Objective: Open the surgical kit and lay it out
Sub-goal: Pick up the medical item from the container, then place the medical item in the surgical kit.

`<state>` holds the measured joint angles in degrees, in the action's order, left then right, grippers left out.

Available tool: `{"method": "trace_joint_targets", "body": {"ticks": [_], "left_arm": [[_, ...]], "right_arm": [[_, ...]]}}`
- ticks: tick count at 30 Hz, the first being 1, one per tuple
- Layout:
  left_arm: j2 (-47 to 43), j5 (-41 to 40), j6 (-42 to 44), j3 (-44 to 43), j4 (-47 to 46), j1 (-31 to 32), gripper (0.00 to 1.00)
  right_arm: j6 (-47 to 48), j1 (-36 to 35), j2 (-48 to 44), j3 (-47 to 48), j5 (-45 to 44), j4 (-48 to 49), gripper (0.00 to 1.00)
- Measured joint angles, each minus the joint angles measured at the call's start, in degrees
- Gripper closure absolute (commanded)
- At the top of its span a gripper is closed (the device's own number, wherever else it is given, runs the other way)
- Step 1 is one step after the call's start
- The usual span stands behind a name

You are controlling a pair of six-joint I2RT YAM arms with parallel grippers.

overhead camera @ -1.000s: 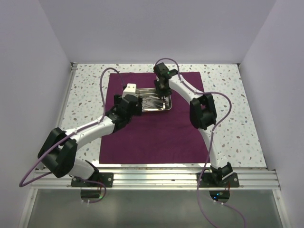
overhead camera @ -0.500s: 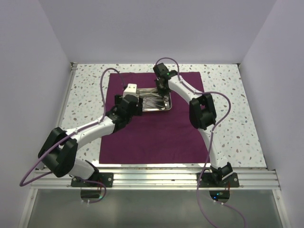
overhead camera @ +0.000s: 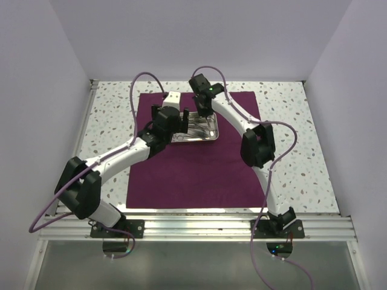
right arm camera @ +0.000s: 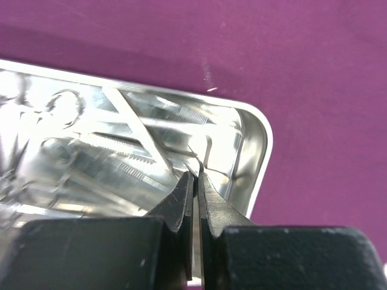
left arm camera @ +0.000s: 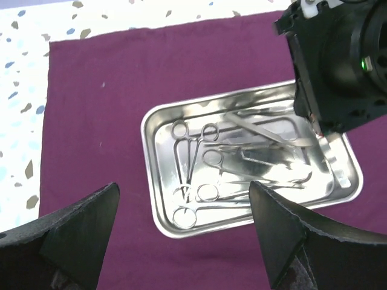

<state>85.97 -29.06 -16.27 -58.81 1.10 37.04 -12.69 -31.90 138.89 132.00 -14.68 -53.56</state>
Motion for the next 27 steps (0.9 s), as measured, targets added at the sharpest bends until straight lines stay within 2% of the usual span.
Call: {"method": "trace_joint_targets", "body": {"ticks": [4,11,13,15,23,27], "left_arm": [[1.51,1.18,1.27,-3.28,-0.22,-0.61,0.07],[2.12,3.21,3.43,-3.93,-0.15,-2.78,0.07],[2.12,3.8,3.89,-3.93,-0.15,-3.37,0.04],[2.12,4.42,4.09,-3.93,-0.15,-3.78,0.01],[1.64,7.37,4.04,-2.49,-1.92,-4.35,0.0],[1.33,8.02,3.91,-1.05,-2.34,-4.79,0.0]], "right_arm": [[0.44,-1.95,-3.34,0.96,-2.4,-2.1,1.0],[0.87,-4.46,-7.74,1.95,-6.82,-5.2,1.0],[0.7,-4.7,-10.32,-1.18,-7.58,-4.96,1.0],[-0.04,-4.74,-15.19,-8.79,-8.59,-2.64,1.0],[-9.86,-4.7,-43.28,-50.73,-10.97,9.51,1.0],[-15.43,-4.68,-56.19,-67.91,-9.86,15.15,1.0]]}}
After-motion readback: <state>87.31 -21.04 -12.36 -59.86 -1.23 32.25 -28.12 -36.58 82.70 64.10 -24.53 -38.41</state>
